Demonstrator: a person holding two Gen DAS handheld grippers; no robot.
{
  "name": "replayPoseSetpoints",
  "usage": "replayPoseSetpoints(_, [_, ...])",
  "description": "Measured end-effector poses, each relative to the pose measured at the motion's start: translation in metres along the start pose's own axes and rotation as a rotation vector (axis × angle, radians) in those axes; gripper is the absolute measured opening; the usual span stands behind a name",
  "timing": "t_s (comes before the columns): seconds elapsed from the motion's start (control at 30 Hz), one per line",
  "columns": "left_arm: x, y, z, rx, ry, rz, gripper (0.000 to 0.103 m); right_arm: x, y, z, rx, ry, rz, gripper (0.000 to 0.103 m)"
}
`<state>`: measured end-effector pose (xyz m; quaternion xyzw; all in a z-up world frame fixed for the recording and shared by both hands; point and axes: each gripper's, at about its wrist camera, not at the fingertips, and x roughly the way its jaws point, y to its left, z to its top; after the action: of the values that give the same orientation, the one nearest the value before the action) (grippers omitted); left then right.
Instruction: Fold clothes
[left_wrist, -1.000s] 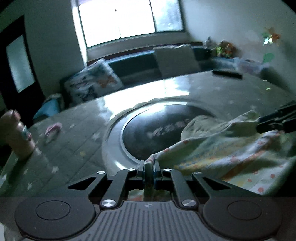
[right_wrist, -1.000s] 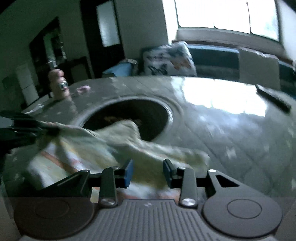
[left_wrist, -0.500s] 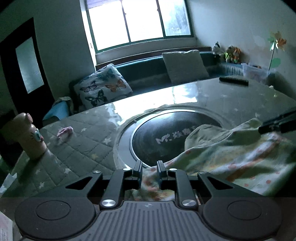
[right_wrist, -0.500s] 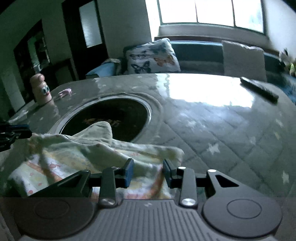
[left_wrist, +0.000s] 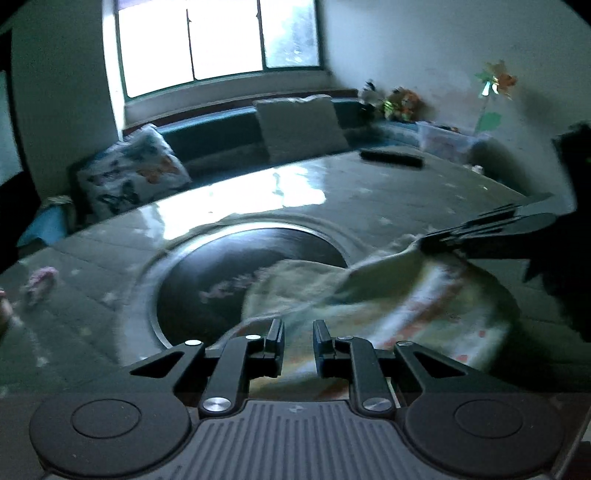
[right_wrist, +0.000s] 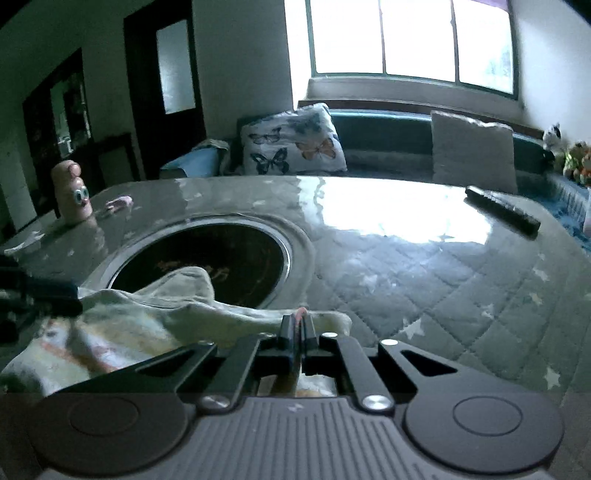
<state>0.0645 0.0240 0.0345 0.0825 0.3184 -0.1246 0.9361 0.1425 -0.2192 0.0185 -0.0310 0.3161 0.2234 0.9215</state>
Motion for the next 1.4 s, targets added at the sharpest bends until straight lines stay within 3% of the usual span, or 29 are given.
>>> replayPoseSetpoints(0.1, [0.012,-0.007,-0.002,0.009,0.027,-0.02,0.019,0.014,-0.005,-0.004,0.028,0.047,-0.007,0.007])
replayPoseSetpoints(0.2, [0.023,-0.007,-0.004,0.023,0.047,-0.013,0.019,0.003,-0.005,-0.002,0.036,0.017,0.012,0.011])
replayPoseSetpoints(0.37, [0.039,0.001,0.001,-0.009,0.06,0.01,0.019,-0.012,0.02,0.006,-0.03,0.016,0.165,0.011])
replayPoseSetpoints(0.53, [0.047,0.009,0.006,-0.055,0.061,0.032,0.019,0.013,0.051,0.007,-0.117,0.08,0.247,0.011])
replayPoseSetpoints(0.77, [0.048,0.02,0.007,-0.112,0.049,0.039,0.019,0.05,0.068,0.019,-0.162,0.097,0.243,0.01])
replayPoseSetpoints(0.93, [0.032,0.023,0.004,-0.114,0.027,0.039,0.019,0.06,0.064,0.023,-0.097,0.1,0.256,0.01])
replayPoseSetpoints(1.1, [0.006,0.013,-0.007,-0.073,0.007,0.026,0.019,0.035,0.067,0.021,-0.139,0.063,0.269,0.012])
replayPoseSetpoints(1.2, [-0.004,0.004,-0.015,-0.056,0.005,0.011,0.019,0.018,0.074,0.016,-0.195,0.053,0.29,0.021])
replayPoseSetpoints(1.4, [-0.014,-0.007,-0.032,-0.038,0.021,0.005,0.019,0.006,0.095,-0.004,-0.291,0.068,0.307,0.021])
